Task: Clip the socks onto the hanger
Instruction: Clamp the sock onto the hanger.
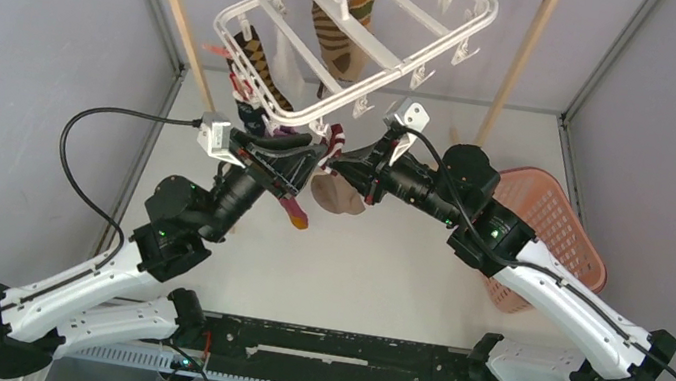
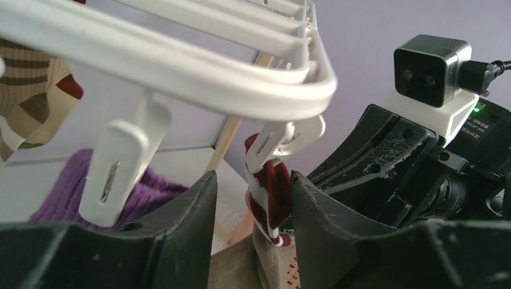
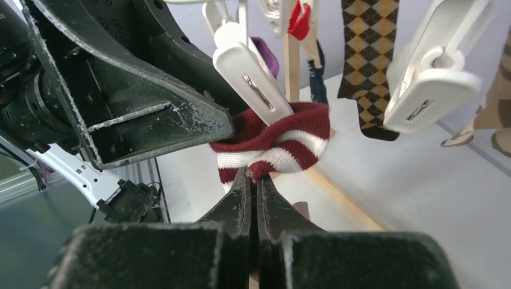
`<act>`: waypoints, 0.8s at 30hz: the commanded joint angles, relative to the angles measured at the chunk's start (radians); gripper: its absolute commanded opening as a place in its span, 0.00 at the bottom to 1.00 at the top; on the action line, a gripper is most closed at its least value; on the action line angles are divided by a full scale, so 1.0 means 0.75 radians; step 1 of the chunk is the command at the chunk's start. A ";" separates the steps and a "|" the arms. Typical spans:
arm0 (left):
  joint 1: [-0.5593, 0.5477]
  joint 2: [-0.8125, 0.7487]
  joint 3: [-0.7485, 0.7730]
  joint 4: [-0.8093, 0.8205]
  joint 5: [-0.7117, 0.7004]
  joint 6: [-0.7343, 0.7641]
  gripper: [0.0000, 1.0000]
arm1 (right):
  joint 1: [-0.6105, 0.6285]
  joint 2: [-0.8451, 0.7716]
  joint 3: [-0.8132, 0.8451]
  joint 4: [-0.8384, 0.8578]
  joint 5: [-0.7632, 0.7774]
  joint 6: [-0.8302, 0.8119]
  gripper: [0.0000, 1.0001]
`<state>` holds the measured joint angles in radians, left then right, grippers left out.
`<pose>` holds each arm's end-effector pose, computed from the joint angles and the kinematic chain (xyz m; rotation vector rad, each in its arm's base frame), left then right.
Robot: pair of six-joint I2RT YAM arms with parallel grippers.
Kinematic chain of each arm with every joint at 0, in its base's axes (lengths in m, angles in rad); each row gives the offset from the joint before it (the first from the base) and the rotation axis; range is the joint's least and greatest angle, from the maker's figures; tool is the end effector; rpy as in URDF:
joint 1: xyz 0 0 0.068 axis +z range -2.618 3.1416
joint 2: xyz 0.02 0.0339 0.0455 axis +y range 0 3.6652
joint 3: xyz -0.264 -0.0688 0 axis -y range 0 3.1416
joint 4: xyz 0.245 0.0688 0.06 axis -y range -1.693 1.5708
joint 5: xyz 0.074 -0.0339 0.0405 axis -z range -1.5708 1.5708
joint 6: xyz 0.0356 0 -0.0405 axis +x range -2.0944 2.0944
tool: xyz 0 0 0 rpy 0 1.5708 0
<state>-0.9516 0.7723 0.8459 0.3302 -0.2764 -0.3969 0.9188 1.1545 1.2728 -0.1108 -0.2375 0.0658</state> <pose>0.1068 -0.1331 0.4181 0.0868 1.2426 -1.0202 0.1499 0.2102 0.4443 -0.8548 1.4063 0.9499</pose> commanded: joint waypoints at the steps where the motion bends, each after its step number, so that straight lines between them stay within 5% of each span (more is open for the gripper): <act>1: -0.005 -0.016 -0.017 0.017 0.016 -0.005 0.53 | 0.011 0.001 0.062 0.064 0.032 -0.006 0.00; 8: -0.005 -0.029 -0.031 0.012 0.007 -0.001 0.59 | 0.010 -0.003 0.062 0.080 0.077 -0.027 0.14; 13: -0.005 -0.044 -0.034 0.004 0.003 0.007 0.66 | 0.011 -0.005 0.062 0.095 0.107 -0.034 0.52; 17: -0.005 -0.073 -0.046 -0.002 -0.031 0.032 0.86 | 0.010 -0.009 0.058 0.092 0.128 -0.043 0.74; 24: -0.005 -0.156 -0.070 -0.026 -0.094 0.066 1.00 | -0.041 -0.075 -0.005 0.076 0.186 -0.031 0.80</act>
<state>-0.9531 0.6907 0.8131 0.3023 -0.3111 -0.3813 0.9123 1.1522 1.2724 -0.0933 -0.1341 0.0395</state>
